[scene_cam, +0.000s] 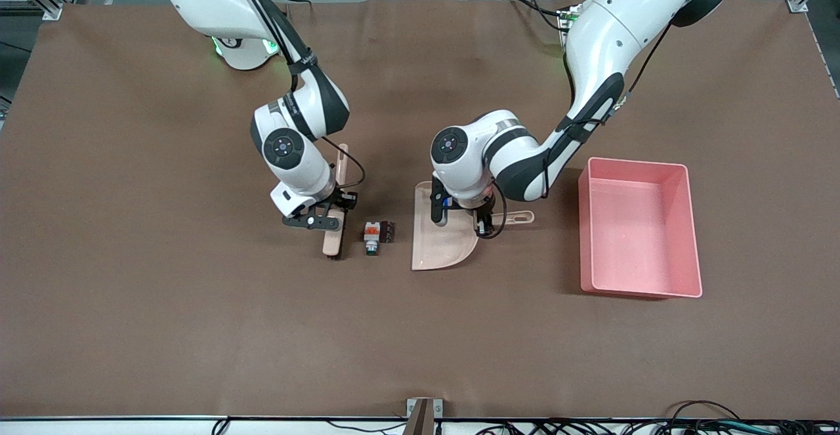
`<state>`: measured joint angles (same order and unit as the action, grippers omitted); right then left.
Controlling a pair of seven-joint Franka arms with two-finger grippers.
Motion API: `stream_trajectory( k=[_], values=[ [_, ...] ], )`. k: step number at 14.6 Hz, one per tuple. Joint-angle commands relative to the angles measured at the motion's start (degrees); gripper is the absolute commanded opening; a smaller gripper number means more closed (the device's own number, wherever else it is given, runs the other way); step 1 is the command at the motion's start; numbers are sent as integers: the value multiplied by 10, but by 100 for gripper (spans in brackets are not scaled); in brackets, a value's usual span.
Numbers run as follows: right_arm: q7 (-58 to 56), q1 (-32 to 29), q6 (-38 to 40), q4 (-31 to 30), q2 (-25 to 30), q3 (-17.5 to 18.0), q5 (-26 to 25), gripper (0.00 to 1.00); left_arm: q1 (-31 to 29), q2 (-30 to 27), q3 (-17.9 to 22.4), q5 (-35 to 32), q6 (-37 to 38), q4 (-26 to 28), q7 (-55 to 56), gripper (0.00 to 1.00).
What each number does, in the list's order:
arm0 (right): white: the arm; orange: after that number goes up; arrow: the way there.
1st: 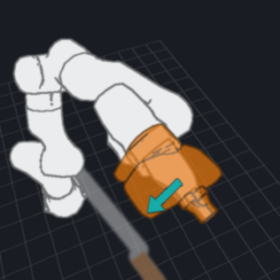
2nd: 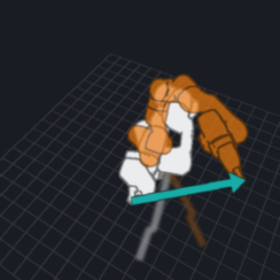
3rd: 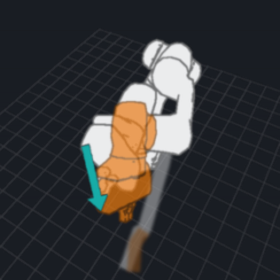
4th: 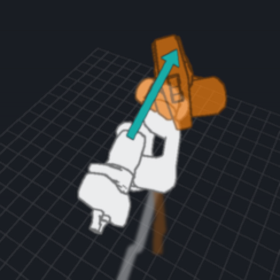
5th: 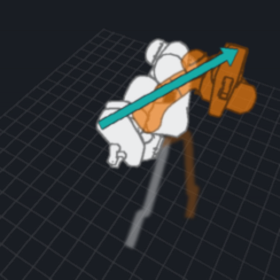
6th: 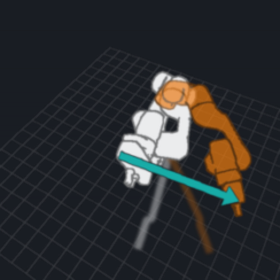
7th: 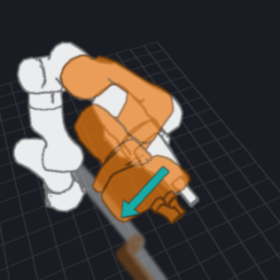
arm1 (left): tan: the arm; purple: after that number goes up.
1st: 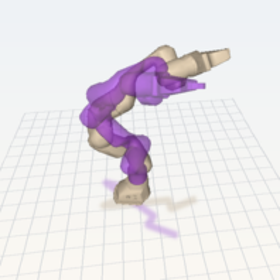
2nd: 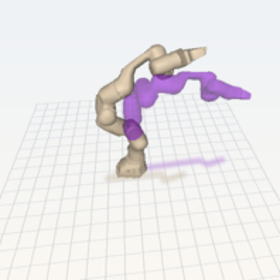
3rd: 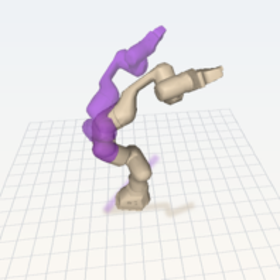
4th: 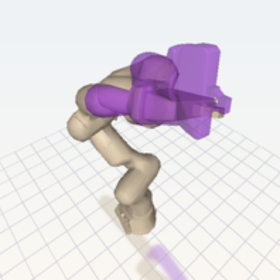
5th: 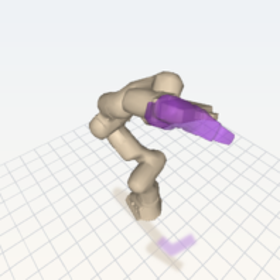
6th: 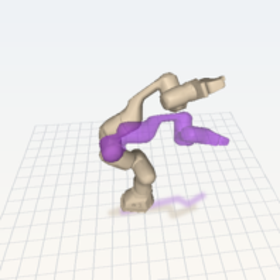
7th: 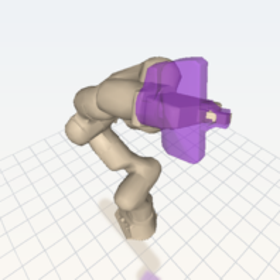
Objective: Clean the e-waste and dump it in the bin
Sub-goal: 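Move the brush with the right gripper behind the e-waste pieces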
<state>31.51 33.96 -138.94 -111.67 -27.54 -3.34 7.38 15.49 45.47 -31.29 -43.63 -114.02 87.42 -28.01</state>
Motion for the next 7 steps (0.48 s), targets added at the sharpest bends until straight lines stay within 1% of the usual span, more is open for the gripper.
stream_trajectory(
  k=[1,4,7],
  values=[
    [28,20,-2,27,-22,-4,9,4,24,23,3,-4,10,-44,15,8],
    [28,30,-2,46,-37,-4,9,3,36,32,7,-1,13,-59,16,8],
    [21,39,-1,71,-52,-4,10,3,64,38,25,2,18,-73,17,8]
  ],
)
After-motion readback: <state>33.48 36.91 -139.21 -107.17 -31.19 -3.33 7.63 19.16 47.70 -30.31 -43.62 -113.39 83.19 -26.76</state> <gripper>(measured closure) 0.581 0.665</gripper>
